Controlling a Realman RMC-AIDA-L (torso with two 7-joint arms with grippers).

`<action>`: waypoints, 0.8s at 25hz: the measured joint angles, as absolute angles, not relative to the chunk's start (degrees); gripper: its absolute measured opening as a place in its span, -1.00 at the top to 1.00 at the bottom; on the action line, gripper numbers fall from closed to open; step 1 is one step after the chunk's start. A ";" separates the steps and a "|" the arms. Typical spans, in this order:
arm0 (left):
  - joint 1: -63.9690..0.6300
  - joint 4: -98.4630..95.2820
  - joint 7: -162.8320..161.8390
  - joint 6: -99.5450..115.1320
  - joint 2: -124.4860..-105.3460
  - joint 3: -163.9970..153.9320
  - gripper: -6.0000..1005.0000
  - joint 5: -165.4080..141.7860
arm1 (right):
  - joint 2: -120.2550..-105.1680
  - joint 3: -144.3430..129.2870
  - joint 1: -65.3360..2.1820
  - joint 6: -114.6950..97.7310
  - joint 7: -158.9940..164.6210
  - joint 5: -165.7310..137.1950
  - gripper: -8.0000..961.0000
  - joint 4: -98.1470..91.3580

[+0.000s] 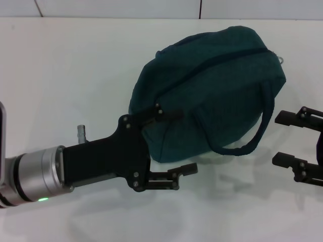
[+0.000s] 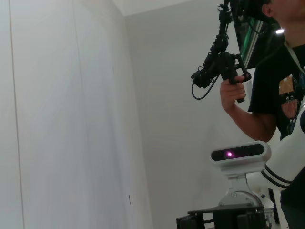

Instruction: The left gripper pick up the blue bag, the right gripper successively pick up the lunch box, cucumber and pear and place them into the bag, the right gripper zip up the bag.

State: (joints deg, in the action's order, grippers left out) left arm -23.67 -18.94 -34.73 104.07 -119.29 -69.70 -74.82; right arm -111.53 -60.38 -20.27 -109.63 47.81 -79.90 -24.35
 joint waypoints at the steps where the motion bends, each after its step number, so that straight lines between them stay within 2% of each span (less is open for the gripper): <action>1: -23.63 -18.94 -34.72 104.08 -119.28 -69.70 -0.78 -74.84 | -111.53 -60.38 -20.27 -109.62 47.81 -79.90 -0.41 -24.33; 20: -22.09 -18.75 -33.56 103.84 -119.43 -69.69 -0.78 -74.90 | -112.34 -60.31 -19.89 -109.11 47.13 -79.88 -0.41 -23.83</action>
State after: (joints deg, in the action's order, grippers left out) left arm -22.09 -18.75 -33.56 103.84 -119.43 -69.69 -74.90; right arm -112.34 -60.31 -19.89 -109.11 47.13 -79.88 -23.83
